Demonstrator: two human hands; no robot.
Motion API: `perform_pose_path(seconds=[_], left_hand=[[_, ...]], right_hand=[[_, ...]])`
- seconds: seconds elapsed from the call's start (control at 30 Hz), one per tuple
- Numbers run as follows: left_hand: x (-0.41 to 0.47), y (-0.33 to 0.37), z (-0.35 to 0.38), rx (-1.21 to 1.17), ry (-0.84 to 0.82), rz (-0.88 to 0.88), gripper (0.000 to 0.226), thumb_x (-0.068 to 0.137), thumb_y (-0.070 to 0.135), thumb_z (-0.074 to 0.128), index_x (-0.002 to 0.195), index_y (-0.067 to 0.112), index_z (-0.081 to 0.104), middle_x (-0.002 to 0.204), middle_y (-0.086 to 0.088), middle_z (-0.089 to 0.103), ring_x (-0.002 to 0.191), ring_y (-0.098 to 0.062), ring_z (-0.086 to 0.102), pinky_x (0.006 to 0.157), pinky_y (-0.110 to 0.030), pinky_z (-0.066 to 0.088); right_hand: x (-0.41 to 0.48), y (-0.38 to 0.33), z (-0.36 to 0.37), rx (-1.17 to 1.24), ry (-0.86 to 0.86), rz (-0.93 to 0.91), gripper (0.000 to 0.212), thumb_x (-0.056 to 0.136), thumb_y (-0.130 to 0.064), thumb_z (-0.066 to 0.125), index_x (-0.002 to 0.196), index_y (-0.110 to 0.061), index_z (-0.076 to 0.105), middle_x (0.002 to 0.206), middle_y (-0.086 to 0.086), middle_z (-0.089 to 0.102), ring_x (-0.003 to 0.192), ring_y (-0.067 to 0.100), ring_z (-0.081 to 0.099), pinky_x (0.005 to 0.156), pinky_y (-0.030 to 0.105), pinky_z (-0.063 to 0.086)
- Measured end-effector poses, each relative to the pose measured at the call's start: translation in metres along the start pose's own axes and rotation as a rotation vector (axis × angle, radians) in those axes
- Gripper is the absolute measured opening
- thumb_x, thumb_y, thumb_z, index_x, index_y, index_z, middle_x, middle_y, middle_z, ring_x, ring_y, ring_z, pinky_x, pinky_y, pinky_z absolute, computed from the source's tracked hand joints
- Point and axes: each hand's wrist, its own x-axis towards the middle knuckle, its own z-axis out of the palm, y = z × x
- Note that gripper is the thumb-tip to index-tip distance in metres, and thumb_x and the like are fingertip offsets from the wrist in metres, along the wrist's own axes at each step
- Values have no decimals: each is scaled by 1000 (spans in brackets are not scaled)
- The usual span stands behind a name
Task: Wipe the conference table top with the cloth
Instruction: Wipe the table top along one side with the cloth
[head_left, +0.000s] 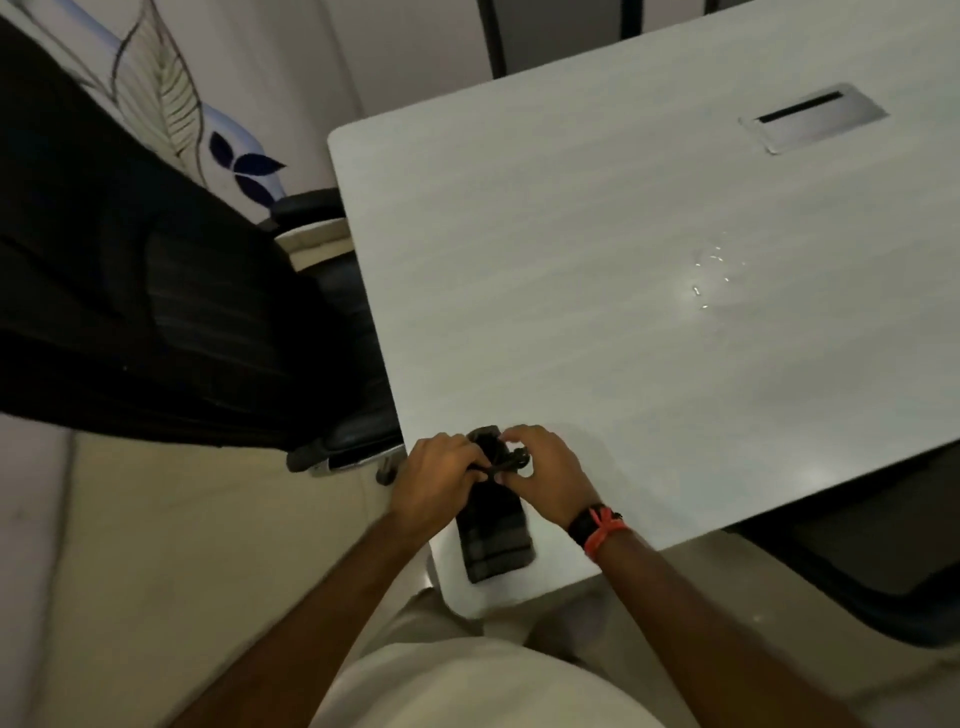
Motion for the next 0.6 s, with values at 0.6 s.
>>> perform_pose_path(seconds=[0.6], left_hand=[[-21, -8, -32, -682, 437, -335, 24, 90, 2, 66, 86, 26, 66, 90, 9, 67, 91, -8, 64, 82, -29, 55]], right_hand=[[-5, -26, -19, 160, -161, 29, 20, 94, -28, 71, 81, -28, 56, 87, 0, 68, 86, 23, 66, 81, 39, 56]])
